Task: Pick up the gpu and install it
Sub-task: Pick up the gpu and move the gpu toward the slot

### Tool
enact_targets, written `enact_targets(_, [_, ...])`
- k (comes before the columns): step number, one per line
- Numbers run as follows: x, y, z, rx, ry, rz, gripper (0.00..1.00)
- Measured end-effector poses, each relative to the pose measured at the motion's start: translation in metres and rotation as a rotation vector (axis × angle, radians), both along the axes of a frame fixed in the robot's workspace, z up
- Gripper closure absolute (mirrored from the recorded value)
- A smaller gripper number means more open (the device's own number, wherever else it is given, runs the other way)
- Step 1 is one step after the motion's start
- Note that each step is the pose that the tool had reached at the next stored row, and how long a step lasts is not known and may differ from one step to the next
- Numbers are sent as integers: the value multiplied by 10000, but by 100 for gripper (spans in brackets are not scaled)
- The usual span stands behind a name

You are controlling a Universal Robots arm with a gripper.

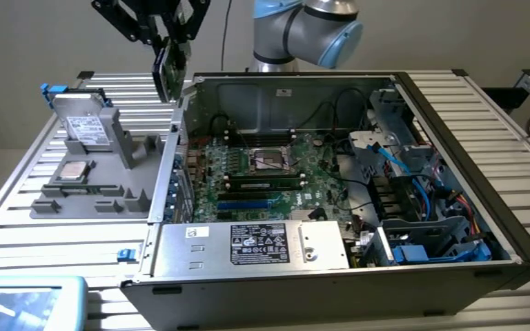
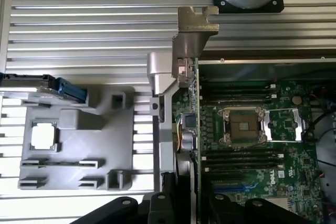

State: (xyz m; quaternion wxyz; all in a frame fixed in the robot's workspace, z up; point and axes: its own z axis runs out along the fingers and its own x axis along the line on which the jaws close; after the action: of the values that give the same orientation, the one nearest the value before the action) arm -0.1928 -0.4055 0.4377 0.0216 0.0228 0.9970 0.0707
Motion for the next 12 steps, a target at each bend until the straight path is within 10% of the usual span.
enact_targets(12, [490, -22, -6, 4, 127, 0, 71])
